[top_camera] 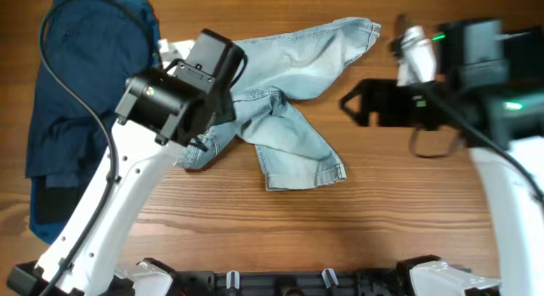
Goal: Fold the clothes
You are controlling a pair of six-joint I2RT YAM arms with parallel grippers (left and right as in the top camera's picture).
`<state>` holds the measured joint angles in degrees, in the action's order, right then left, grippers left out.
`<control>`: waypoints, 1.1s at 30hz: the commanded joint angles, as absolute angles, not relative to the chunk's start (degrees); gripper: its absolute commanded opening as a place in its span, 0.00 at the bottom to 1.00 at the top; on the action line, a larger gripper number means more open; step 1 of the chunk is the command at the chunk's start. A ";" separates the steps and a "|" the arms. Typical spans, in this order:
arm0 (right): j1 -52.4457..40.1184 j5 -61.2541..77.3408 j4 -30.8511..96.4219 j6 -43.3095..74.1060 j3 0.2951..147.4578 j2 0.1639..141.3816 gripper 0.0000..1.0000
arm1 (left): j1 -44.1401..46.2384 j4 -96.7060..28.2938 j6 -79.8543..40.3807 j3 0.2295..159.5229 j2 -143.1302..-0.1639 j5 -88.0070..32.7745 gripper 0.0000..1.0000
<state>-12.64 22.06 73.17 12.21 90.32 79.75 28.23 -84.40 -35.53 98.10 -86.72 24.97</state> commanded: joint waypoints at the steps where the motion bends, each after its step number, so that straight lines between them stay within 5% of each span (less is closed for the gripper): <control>1: -15.77 24.58 66.26 16.01 78.24 80.40 0.93 | 24.73 -86.28 -38.41 97.21 -87.72 22.44 0.95; 15: -16.86 22.48 41.95 21.41 50.22 80.47 0.93 | 21.39 -69.34 -41.23 66.83 -87.77 16.95 0.78; 28: -17.08 21.39 41.15 22.92 47.11 80.47 0.90 | 16.34 -48.27 -41.23 52.18 -88.05 16.91 0.74; 33: -17.08 19.90 41.45 22.90 47.11 80.47 0.90 | 16.23 -42.57 -41.23 50.04 -88.20 16.71 0.49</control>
